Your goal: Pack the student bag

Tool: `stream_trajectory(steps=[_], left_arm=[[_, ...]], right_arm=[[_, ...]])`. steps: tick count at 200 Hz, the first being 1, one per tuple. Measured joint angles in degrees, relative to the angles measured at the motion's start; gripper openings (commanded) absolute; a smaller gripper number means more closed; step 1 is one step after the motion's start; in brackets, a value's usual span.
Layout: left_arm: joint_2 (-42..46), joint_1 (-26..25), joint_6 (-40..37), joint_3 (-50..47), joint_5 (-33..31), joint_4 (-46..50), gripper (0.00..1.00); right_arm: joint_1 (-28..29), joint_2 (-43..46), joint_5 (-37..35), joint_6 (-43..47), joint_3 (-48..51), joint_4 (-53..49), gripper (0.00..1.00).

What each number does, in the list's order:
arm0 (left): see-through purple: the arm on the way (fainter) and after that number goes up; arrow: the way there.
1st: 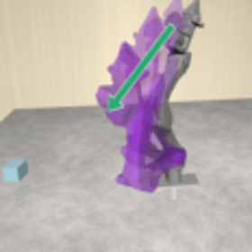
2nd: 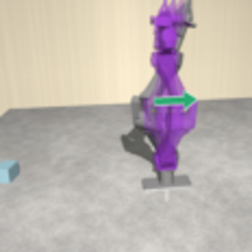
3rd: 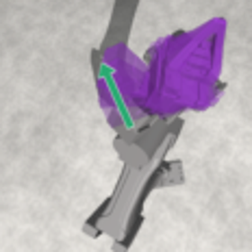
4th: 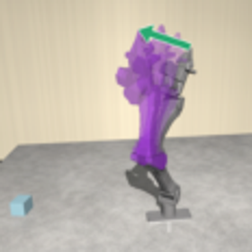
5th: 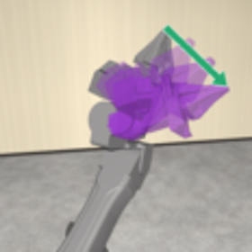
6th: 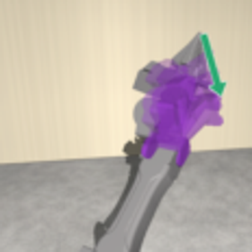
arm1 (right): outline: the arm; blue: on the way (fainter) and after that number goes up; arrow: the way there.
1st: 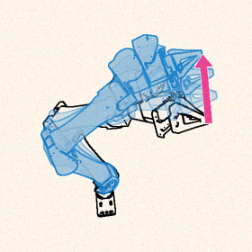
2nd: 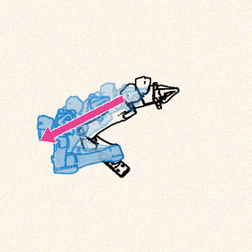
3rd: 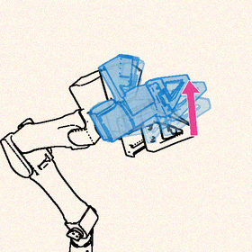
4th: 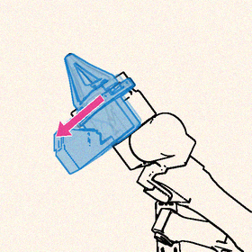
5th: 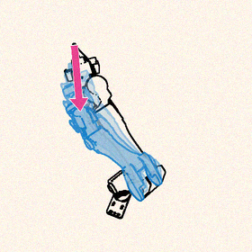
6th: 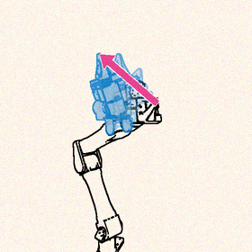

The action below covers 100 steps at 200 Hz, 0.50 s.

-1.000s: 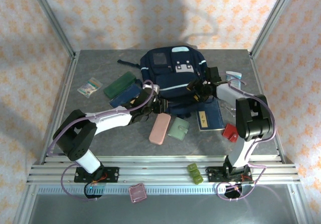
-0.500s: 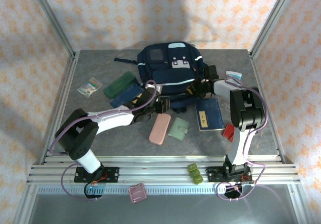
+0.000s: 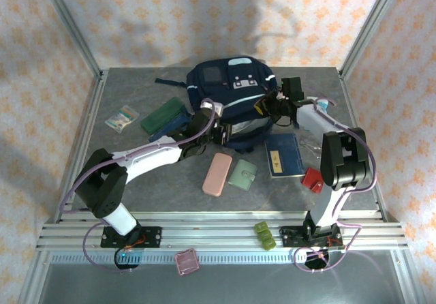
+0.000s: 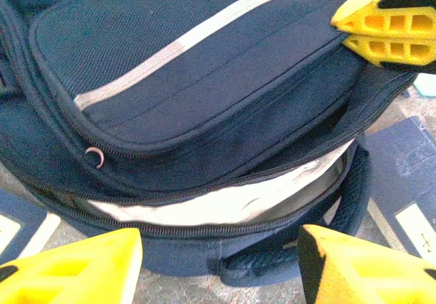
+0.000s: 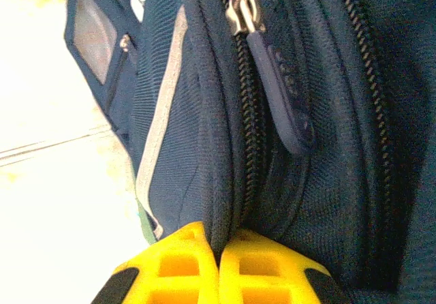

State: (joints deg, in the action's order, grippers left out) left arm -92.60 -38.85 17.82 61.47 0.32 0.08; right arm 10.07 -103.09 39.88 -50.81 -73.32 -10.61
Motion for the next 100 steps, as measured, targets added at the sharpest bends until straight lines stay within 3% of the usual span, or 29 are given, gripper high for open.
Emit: stream_trajectory(steps=[63, 100], left_arm=[[-0.6, -2.0, -11.4, 1.5, -1.2, -2.0, 0.67], [-5.9, -4.7, -20.7, 2.3, -2.4, -4.4, 0.67]], right_arm=[[0.0, 0.0, 1.9, -2.0, -1.1, 0.3, 0.0], [0.0, 0.1, 2.6, -2.4, -1.6, 0.3, 0.0]])
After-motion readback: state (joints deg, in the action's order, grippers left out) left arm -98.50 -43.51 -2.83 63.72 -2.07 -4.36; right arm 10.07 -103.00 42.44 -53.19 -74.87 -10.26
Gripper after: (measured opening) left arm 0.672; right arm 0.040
